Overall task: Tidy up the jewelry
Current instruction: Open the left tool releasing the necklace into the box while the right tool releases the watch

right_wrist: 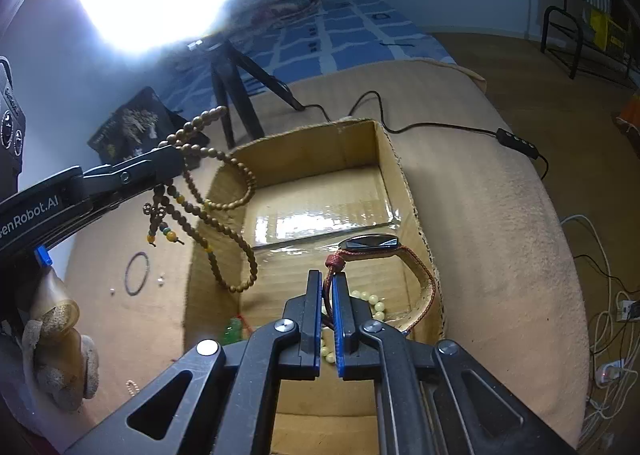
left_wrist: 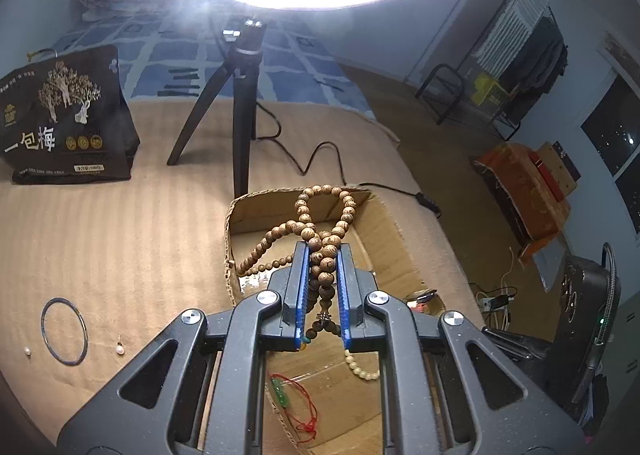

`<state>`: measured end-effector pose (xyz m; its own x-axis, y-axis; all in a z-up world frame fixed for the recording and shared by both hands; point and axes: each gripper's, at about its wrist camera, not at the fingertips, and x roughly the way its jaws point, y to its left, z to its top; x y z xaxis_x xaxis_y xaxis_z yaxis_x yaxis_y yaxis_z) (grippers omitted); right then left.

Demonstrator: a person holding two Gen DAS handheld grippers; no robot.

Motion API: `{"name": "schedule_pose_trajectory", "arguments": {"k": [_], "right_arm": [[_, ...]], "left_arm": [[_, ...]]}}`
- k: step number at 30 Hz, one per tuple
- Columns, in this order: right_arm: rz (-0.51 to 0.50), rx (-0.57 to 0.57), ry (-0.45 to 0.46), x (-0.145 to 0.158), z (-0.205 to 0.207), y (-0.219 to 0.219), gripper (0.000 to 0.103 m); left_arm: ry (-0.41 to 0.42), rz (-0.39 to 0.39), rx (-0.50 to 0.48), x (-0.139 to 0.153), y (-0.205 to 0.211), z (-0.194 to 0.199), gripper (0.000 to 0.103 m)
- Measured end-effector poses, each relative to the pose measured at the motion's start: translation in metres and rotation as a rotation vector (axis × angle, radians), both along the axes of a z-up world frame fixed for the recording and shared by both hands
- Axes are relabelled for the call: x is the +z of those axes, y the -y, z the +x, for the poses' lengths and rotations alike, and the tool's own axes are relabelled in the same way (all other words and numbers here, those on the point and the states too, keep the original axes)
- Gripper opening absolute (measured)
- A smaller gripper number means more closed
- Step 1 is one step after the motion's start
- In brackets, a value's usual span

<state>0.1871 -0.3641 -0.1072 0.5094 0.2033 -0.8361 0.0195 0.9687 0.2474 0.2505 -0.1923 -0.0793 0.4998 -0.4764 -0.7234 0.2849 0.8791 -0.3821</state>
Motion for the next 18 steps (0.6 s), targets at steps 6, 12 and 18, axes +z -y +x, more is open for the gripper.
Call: {"name": "schedule_pose_trajectory", "arguments": {"k": [6, 12, 18], "right_arm": [[-0.011, -0.005, -0.014, -0.008, 0.005, 0.001, 0.002], [-0.020, 0.001, -0.018, -0.010, 0.006, -0.001, 0.007], [-0.030, -0.018, -0.011, -0.008, 0.007, 0.001, 0.048]], "left_arm": [[-0.010, 0.009, -0.010, -0.008, 0.003, 0.002, 0.011], [-0.024, 0.005, 0.001, -0.009, 0.004, 0.006, 0.011], [-0.039, 0.038, 0.001, -0.012, 0.004, 0.007, 0.037]]}}
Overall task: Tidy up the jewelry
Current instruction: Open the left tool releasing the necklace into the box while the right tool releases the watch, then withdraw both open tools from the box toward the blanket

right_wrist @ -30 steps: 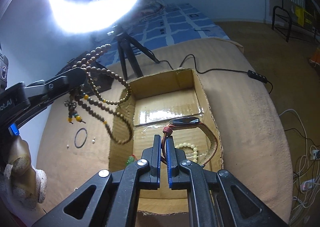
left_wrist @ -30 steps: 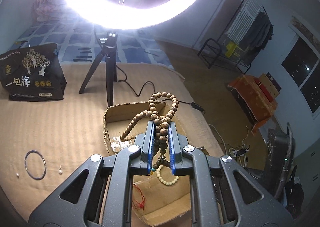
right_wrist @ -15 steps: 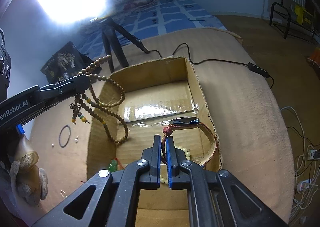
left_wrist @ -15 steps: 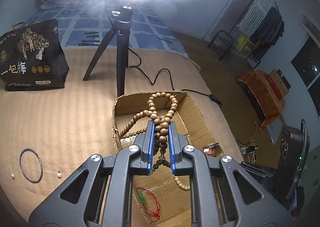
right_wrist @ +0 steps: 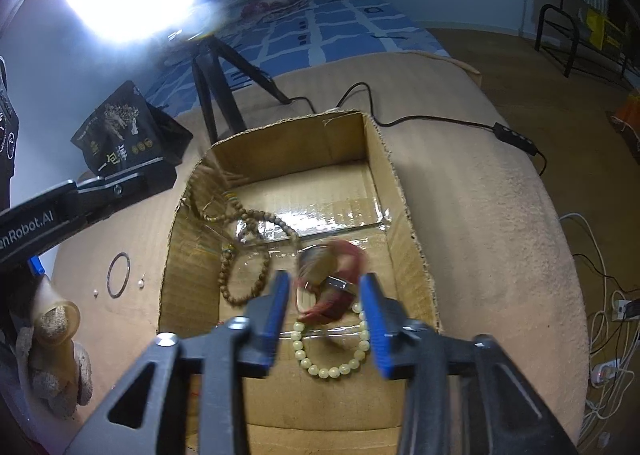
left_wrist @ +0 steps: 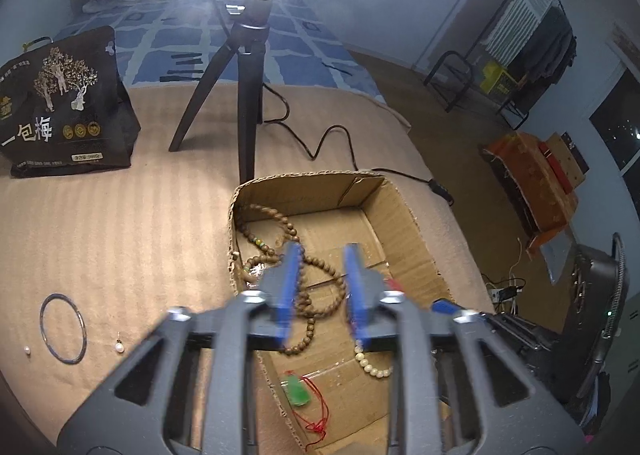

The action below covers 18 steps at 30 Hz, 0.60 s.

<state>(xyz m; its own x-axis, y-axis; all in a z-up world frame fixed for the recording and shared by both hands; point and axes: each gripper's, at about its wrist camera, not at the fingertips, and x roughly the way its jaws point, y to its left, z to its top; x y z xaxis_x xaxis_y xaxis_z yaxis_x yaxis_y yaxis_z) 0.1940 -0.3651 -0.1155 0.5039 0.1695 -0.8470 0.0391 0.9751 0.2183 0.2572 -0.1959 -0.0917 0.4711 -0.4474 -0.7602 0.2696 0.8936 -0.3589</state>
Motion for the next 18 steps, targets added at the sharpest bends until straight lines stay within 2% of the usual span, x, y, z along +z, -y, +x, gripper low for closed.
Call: {"name": "schedule_pose_trajectory", "arguments": {"k": [3, 9, 18], "right_arm": [[-0.012, -0.007, 0.005, 0.001, -0.002, 0.000, 0.064], [-0.020, -0.013, 0.020, 0.005, -0.007, 0.000, 0.076], [-0.029, -0.018, 0.053, 0.016, -0.017, -0.003, 0.082]], "left_arm": [[0.006, 0.010, 0.006, 0.000, -0.002, -0.003, 0.039], [0.014, 0.022, 0.012, 0.003, -0.008, -0.009, 0.039], [0.027, 0.034, 0.016, 0.014, -0.019, -0.022, 0.039]]}}
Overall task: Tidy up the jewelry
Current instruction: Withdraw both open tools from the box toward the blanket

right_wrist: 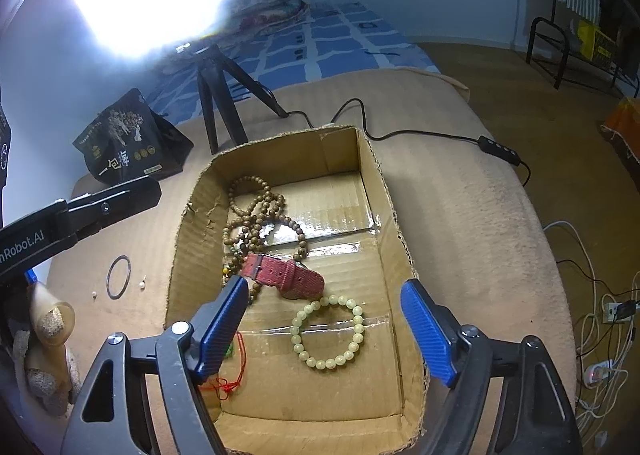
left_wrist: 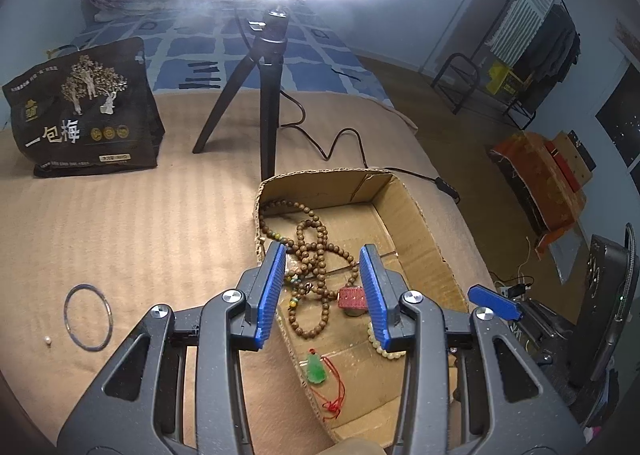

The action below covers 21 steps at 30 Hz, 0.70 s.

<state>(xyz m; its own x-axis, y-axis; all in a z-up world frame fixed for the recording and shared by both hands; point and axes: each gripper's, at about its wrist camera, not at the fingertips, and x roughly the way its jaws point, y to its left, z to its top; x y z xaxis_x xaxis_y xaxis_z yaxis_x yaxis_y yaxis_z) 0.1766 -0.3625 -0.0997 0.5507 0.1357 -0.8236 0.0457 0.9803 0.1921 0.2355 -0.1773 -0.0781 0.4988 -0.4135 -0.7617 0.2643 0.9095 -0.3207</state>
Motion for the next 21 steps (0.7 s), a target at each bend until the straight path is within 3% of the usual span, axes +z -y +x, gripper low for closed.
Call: {"name": "schedule_pose_trajectory", "arguments": {"k": [11, 15, 21], "right_arm": [[-0.007, 0.028, 0.060, 0.019, -0.022, -0.017, 0.090], [-0.030, 0.053, 0.086, 0.026, -0.030, -0.027, 0.101], [-0.051, 0.109, 0.149, 0.039, -0.045, -0.048, 0.103]], "left_arm": [[0.046, 0.066, 0.054, 0.016, -0.046, -0.021, 0.039], [0.062, 0.090, 0.077, 0.021, -0.074, -0.032, 0.058], [0.042, 0.112, 0.122, 0.020, -0.123, -0.043, 0.065]]}}
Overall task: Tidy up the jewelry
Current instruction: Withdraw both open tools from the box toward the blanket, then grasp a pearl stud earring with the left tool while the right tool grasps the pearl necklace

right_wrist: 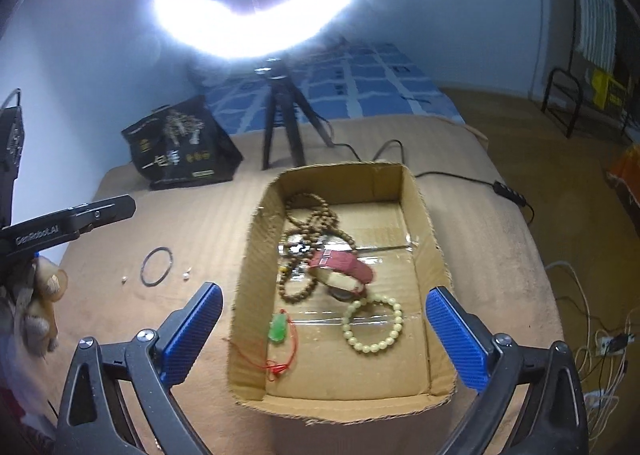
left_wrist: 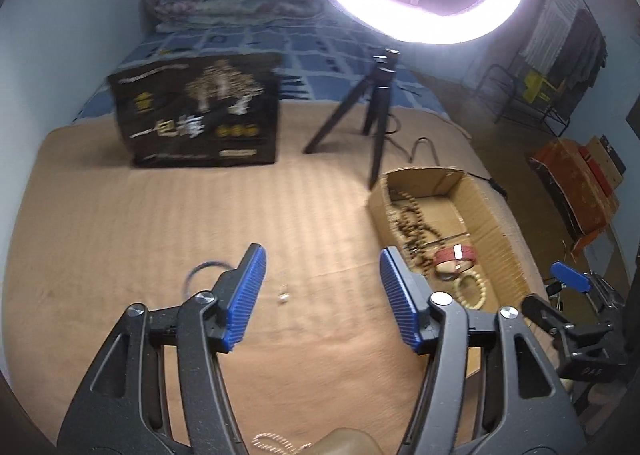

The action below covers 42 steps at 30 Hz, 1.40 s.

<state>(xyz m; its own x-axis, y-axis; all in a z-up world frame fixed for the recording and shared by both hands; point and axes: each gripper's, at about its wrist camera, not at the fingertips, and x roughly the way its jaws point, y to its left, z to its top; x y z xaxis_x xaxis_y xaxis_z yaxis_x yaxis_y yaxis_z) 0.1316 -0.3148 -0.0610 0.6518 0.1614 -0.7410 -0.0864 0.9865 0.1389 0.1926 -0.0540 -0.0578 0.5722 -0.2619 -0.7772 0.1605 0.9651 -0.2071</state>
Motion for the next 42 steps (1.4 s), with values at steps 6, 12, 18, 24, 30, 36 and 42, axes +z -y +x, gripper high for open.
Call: {"name": "schedule_pose_trajectory", "arguments": {"k": [6, 12, 18, 24, 30, 36, 42], "right_arm": [[0.008, 0.072, 0.020, 0.004, -0.016, -0.028, 0.103], [-0.011, 0.180, 0.047, 0.008, -0.035, -0.066, 0.103], [-0.021, 0.278, 0.041, 0.002, -0.052, -0.104, 0.103], [-0.037, 0.363, -0.009, -0.011, -0.066, -0.133, 0.103], [-0.038, 0.438, -0.107, -0.036, -0.072, -0.156, 0.093], [-0.037, 0.505, -0.230, -0.071, -0.076, -0.177, 0.078], [-0.036, 0.558, -0.317, -0.092, -0.081, -0.191, 0.063]], "left_arm": [[-0.020, 0.007, 0.058, -0.008, -0.048, -0.009, 0.067], [-0.054, -0.018, 0.117, -0.024, -0.086, -0.013, 0.068], [-0.073, -0.026, 0.149, -0.034, -0.112, -0.014, 0.067], [-0.079, -0.030, 0.180, -0.042, -0.137, -0.015, 0.067], [-0.130, -0.023, 0.190, -0.066, -0.150, -0.013, 0.065], [-0.186, -0.017, 0.155, -0.089, -0.149, -0.012, 0.050], [-0.226, -0.021, 0.127, -0.105, -0.142, -0.008, 0.037]]}}
